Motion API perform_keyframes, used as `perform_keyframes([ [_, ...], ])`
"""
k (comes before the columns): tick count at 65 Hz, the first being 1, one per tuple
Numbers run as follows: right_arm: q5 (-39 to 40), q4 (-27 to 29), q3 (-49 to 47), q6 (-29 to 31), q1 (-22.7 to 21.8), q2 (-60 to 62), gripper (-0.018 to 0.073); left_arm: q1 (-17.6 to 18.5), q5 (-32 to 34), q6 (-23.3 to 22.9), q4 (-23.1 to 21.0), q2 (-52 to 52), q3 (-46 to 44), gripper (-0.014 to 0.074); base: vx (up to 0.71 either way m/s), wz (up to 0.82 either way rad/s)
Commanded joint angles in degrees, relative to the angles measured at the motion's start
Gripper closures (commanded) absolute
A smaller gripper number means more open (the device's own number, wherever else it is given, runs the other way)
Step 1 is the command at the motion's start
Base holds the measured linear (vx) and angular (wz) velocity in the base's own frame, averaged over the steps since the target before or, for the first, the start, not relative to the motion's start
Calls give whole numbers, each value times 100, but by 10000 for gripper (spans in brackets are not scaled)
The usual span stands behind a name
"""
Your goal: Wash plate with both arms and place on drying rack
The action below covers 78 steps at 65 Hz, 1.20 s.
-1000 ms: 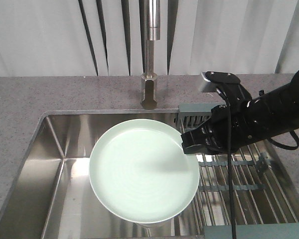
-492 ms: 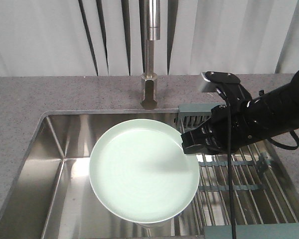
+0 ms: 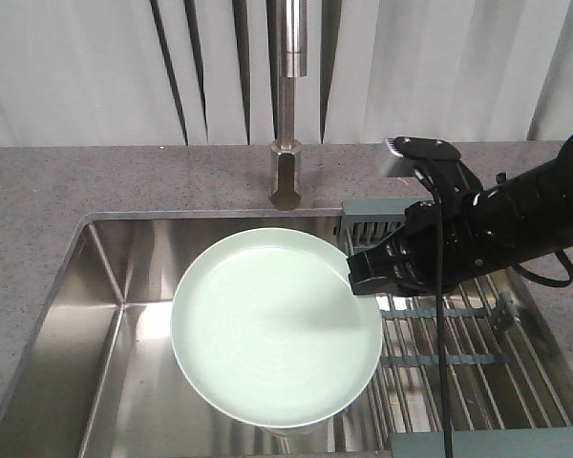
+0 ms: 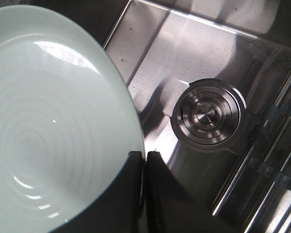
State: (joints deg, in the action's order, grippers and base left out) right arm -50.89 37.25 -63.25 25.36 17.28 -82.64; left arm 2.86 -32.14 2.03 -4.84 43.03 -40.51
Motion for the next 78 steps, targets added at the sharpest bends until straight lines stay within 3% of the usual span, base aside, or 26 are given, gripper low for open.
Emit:
perform_keyframes([
  [1,152,222,-147,63,1,204,561,14,376,-25,-63,246,-182,594,0,0],
  [11,152,222,-147,63,1,204,561,14,334,-14,-63,718,-285,478,0,0],
  [20,152,222,-147,63,1,204,561,25,142,58,-63,1194,-597,240,0,0],
  [29,152,222,-147,63,1,204,561,39,80,437,-189,1637,-869,6,0,0],
  [36,152,222,-147,63,1,204,561,39,3,1124,-532,1934,-1057,-82,0,0],
  [43,152,222,-147,63,1,204,561,39,-33,2045,-1214,2204,-1211,-90,0,0],
  [60,147,222,-147,63,1,204,561,39,-115,4811,-3558,2970,-1648,-23,0,0],
  [68,147,222,-147,63,1,204,561,39,-225,5616,-4221,3366,-1922,8,0,0],
  [78,147,222,-147,63,1,204,561,39,-516,6371,-4561,3888,-2344,11,0,0],
])
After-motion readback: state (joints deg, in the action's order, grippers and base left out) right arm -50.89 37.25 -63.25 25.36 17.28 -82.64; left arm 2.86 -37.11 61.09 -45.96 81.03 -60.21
